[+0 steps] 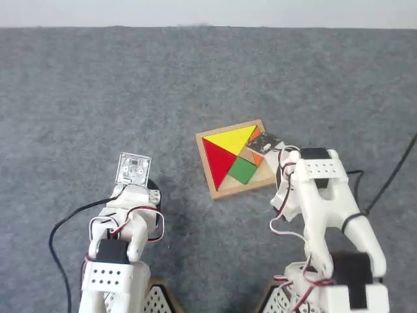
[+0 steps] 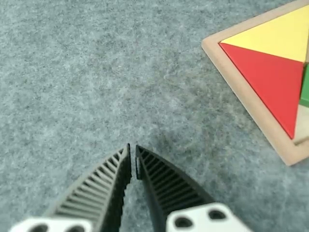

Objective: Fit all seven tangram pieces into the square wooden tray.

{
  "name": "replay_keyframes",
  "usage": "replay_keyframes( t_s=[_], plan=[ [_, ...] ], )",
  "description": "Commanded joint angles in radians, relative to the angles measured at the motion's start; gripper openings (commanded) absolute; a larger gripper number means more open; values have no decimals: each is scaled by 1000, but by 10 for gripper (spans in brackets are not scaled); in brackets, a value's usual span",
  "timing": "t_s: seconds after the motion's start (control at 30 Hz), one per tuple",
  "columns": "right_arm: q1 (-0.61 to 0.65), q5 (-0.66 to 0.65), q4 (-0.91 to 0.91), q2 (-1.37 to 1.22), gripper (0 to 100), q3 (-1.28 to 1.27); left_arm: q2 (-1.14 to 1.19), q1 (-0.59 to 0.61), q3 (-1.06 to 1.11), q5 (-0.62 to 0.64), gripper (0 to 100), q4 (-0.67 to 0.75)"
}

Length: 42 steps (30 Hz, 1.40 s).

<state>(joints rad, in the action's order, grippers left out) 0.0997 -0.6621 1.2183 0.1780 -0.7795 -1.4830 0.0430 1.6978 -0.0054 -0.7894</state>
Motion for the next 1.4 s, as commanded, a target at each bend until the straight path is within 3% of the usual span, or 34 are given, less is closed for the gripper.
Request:
replay_keyframes(
  t_s=[0.0,0.43,0.7,0.97,1.17,1.27,1.37],
  plan=[
    [-53,-15,-62,-48,213,5,-12,5,-8,8,15,-8],
    [-111,-49,-139,-139,211,26,-12,5,-8,8,15,-8],
    [-110,-48,-130,-139,72,48,-12,5,-8,8,15,-8],
    [-99,18,-58,-139,61,172,-12,5,-8,8,15,-8],
    [-119,157,96,-68,128,319,-12,5,-8,8,15,-8],
    [-119,207,142,41,207,273,-12,5,-8,8,15,-8],
    [-116,279,136,125,225,144,-12,5,-8,8,15,-8]
  ],
)
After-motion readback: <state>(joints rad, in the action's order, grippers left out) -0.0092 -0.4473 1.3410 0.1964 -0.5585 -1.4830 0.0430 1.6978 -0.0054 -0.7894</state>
